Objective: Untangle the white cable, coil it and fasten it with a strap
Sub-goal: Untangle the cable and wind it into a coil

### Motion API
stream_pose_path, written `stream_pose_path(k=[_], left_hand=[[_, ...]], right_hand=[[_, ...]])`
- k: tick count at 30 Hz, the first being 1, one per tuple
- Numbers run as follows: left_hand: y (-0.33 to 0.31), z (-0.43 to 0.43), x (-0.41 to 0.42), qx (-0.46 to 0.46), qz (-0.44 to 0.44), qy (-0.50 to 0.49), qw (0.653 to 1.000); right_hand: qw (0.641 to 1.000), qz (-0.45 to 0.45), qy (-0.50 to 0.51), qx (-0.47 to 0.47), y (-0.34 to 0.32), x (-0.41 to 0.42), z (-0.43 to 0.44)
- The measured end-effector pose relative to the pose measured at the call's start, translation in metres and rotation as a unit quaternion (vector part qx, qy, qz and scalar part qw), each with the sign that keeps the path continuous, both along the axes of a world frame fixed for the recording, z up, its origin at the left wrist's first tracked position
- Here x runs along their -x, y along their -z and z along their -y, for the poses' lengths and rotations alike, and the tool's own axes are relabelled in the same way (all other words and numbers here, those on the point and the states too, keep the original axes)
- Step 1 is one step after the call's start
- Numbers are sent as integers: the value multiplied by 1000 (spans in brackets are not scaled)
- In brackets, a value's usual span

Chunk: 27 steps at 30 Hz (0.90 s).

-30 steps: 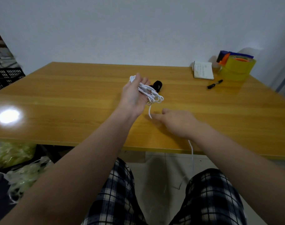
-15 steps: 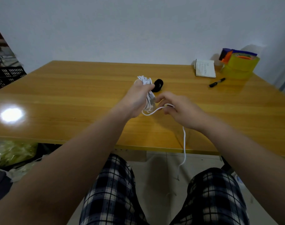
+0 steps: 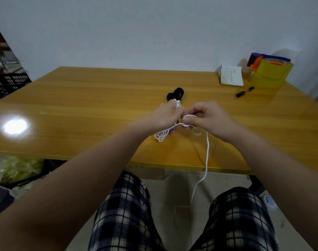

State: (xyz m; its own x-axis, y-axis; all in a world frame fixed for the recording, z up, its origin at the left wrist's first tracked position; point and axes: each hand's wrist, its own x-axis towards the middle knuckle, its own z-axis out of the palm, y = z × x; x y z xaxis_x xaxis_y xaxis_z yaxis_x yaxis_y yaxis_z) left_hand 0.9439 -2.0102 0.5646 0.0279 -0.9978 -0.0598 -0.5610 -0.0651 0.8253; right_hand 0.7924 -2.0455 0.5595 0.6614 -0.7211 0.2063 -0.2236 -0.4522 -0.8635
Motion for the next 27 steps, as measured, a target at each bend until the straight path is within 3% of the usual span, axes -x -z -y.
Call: stream_pose_path(k=[3, 8, 12, 14, 17, 20, 22, 24, 25, 27], left_hand=[[4, 2, 3, 38, 21, -17, 999], [4, 2, 5, 47, -30, -16, 998], [1, -11, -7, 24, -82, 29, 996], [4, -19, -14, 12, -55, 60, 997], [13, -25, -10, 24, -27, 66, 997], [21, -19, -3, 52, -87, 32, 994], [21, -16, -1, 57, -110, 8, 992], [23, -14, 1, 65, -115, -8, 991], [23, -14, 1, 70, -121, -17, 990], [24, -13, 3, 78, -144, -37, 986]], right_hand=[[999, -21, 25, 7, -2, 1, 0], [993, -48, 105, 35, 0, 2, 11], [972, -10, 233, -32, 13, 28, 39], [951, -67, 300, -42, 22, 48, 52], [921, -252, 296, 20, 32, 53, 52], [915, -294, 252, 115, 31, 33, 42], [942, -207, 223, 143, 24, 19, 31], [974, 11, 225, 4, 15, 4, 14], [968, 98, 218, -82, 10, -2, 3], [960, 124, 175, -182, 9, -9, -12]])
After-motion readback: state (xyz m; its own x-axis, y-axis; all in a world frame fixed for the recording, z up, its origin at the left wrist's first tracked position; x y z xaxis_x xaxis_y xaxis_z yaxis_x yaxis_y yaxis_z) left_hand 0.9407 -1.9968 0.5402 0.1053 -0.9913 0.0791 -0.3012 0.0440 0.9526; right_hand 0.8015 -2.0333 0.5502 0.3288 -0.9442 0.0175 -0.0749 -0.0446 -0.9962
